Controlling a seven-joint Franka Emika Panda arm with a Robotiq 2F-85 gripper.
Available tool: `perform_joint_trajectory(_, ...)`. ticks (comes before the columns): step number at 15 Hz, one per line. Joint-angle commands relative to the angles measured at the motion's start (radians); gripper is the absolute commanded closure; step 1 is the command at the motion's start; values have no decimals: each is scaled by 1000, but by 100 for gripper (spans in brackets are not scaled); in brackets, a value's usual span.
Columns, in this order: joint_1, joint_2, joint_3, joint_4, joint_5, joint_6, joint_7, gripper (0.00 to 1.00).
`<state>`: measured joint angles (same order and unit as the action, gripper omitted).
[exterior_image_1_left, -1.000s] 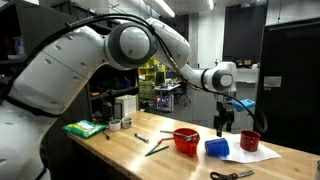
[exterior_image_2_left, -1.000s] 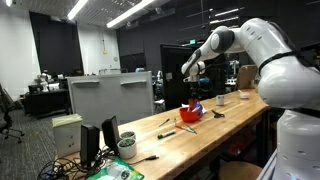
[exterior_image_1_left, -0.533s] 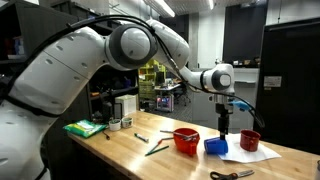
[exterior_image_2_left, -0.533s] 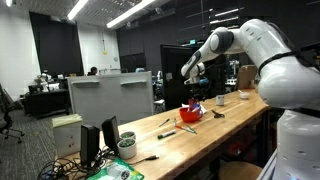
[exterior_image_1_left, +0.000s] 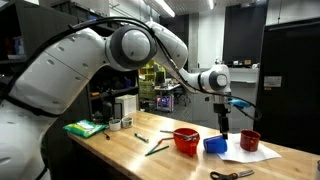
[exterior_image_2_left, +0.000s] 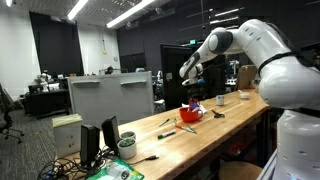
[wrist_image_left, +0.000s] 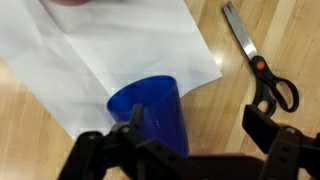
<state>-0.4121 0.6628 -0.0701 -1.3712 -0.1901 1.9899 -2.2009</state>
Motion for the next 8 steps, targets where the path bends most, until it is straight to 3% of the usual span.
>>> perform_joint_trajectory(1, 6, 8, 1, 6, 12, 32, -107, 0)
perform_joint_trajectory(8, 14, -5, 16, -19, 53, 15, -187, 0)
